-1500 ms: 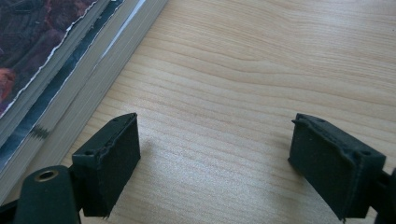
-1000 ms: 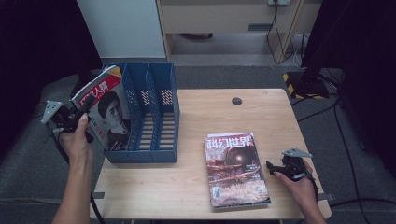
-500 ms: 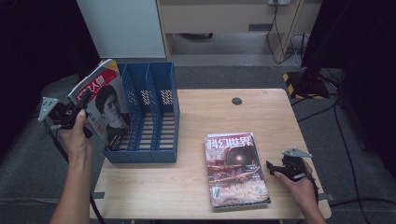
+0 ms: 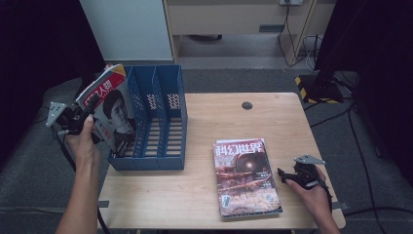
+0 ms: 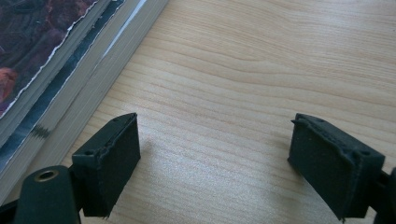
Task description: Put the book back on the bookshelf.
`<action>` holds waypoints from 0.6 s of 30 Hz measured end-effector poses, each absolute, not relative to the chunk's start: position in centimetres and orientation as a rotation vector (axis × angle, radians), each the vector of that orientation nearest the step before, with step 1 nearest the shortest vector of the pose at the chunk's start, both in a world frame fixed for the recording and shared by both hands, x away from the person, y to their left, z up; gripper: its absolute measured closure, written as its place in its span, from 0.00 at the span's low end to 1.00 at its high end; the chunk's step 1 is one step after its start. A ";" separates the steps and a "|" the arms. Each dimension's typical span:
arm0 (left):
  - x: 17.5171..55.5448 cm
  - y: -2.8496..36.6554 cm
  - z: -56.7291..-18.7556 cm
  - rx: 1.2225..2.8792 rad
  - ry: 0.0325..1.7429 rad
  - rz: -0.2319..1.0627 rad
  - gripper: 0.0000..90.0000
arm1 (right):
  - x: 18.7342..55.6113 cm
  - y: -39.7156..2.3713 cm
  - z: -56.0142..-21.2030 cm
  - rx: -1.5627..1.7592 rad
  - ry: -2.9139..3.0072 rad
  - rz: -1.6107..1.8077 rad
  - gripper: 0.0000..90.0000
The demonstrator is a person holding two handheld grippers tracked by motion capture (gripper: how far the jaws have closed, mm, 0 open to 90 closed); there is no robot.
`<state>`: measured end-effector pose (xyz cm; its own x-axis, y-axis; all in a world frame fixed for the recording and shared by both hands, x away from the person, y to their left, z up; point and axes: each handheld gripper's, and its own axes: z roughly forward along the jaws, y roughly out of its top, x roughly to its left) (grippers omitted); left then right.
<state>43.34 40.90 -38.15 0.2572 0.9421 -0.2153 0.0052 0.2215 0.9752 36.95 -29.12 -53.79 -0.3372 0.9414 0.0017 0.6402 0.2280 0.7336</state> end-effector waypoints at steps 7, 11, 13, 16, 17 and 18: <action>43.4 40.8 -38.7 1.134 1.105 0.862 0.95 | 36.9 -29.1 -53.8 1.452 2.061 0.902 0.18; 43.4 40.7 -39.1 1.149 1.120 0.867 0.95 | 37.0 -29.1 -53.8 1.452 2.062 0.902 0.18; 43.4 40.6 -39.3 1.167 1.137 0.872 0.95 | 36.9 -29.1 -53.8 1.451 2.062 0.902 0.18; 43.3 40.6 -39.5 1.174 1.155 0.872 0.94 | 36.9 -29.1 -53.8 1.452 2.063 0.902 0.18; 43.3 40.6 -39.5 1.174 1.155 0.872 0.94 | 36.9 -29.1 -53.8 1.452 2.063 0.902 0.18; 43.2 40.6 -39.5 1.178 1.159 0.868 0.94 | 36.9 -29.1 -53.8 1.451 2.063 0.902 0.18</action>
